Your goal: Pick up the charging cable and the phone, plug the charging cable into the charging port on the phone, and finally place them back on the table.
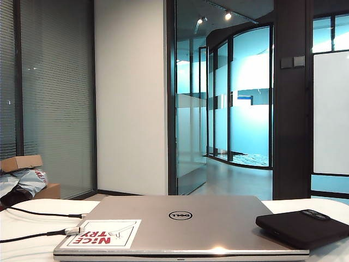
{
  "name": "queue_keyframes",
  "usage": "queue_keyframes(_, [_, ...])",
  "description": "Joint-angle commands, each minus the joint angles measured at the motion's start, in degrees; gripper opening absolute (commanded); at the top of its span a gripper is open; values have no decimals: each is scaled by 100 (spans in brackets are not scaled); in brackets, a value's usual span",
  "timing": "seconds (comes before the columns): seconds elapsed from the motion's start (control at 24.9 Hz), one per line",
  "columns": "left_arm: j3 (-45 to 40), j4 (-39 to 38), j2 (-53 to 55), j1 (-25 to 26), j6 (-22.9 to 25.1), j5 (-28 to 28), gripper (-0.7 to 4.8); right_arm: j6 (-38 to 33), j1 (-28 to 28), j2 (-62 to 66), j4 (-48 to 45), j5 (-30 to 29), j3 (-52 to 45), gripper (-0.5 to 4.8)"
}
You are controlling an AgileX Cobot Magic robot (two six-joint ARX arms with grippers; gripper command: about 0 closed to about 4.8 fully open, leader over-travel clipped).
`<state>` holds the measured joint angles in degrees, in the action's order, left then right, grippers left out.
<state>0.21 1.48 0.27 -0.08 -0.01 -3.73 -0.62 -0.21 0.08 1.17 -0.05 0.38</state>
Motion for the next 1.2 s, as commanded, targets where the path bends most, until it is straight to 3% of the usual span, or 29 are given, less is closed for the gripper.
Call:
queue_keyframes(0.04, [-4,50,7,2,4,-37,-6,-17,2,-11,-101,7,-33,-1])
queue_keyframes(0.4, [-4,52,7,2,-2,-37,-6,-17,2,-11,-105,7,-33,-1])
queue_keyframes(0.6, [37,330,7,2,-870,-37,-6,-105,4,-11,-393,7,20,-1])
queue_keyframes(0.72, [352,595,7,2,-1421,-37,-6,-632,4,22,-352,7,461,-2])
queue_keyframes(1.04, [1209,597,243,2,-1521,-37,-6,-656,7,1034,-177,4,1781,-2])
queue_keyframes(1.2, [1639,599,885,2,-1497,-37,-6,-658,11,1980,-144,-96,2540,-2])
